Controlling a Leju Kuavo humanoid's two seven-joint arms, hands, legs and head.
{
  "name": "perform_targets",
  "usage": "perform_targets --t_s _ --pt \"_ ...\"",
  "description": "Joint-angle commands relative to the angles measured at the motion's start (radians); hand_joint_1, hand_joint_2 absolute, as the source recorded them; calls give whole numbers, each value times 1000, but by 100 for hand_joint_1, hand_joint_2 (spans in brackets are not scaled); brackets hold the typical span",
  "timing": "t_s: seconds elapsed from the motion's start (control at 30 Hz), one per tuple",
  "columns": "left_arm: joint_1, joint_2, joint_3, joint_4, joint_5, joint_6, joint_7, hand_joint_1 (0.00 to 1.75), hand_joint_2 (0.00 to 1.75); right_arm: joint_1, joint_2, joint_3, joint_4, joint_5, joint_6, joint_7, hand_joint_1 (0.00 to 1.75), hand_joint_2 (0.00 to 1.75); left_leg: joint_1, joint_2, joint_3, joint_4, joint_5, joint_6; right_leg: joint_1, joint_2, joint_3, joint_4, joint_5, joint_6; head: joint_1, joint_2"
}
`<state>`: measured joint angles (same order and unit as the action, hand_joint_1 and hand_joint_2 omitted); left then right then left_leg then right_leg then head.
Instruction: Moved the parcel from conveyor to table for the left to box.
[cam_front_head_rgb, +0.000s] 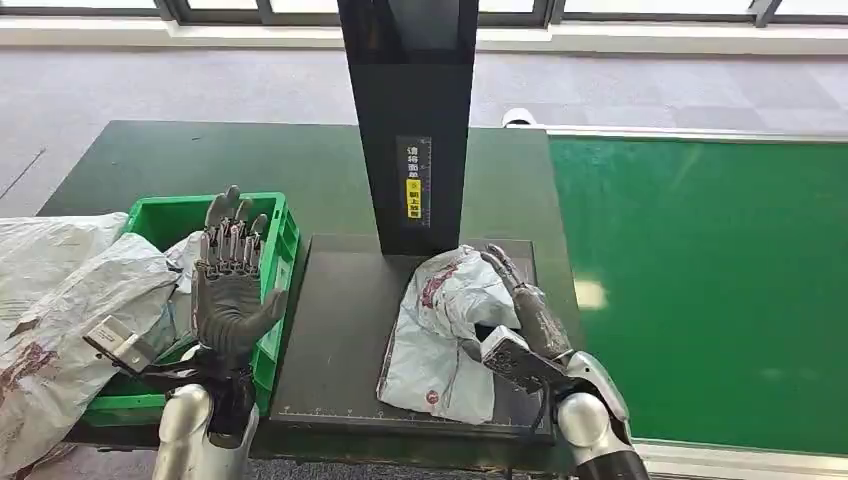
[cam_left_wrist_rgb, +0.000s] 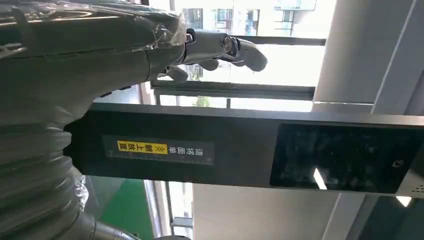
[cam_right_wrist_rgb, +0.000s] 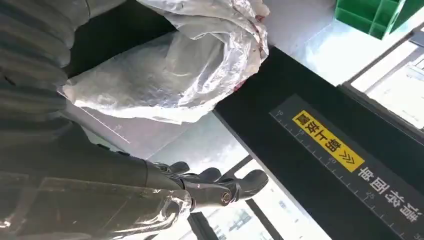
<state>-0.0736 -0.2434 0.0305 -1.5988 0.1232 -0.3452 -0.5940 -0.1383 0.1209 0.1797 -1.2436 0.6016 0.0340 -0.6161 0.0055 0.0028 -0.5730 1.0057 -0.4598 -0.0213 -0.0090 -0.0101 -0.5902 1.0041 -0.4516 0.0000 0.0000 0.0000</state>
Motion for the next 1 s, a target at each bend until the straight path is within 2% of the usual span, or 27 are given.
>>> perform_targets --t_s 0.03,0.13,0.23,0.33,1.0 --pt "-24 1 10 37 -16 36 10 0 175 9 74 -166 -72 -45 -380 -36 0 175 0 -1 1 -1 1 0 0 0 1 -1 0 0 0 0" --pt "-26 1 -8 37 -22 51 15 0 175 31 50 -158 -145 -68 -358 13 0 175 -1 -2 -1 0 1 0 -1 -2 -1 0 0 0 0 0" --pt "-31 4 -14 45 -24 59 14 0 175 32 53 -156 -137 -68 -357 13 0 175 0 -3 0 -1 0 1 0 -2 1 -1 0 0 0 0" --pt "-33 8 -16 48 -24 65 12 0 175 26 56 -157 -122 -70 -360 14 0 175 0 1 1 -1 0 0 0 3 1 -2 1 0 0 0" --pt "-33 8 -16 48 -24 65 12 0 175 26 56 -157 -122 -70 -360 14 0 175 0 0 1 -1 0 0 0 2 0 -1 0 0 0 0"
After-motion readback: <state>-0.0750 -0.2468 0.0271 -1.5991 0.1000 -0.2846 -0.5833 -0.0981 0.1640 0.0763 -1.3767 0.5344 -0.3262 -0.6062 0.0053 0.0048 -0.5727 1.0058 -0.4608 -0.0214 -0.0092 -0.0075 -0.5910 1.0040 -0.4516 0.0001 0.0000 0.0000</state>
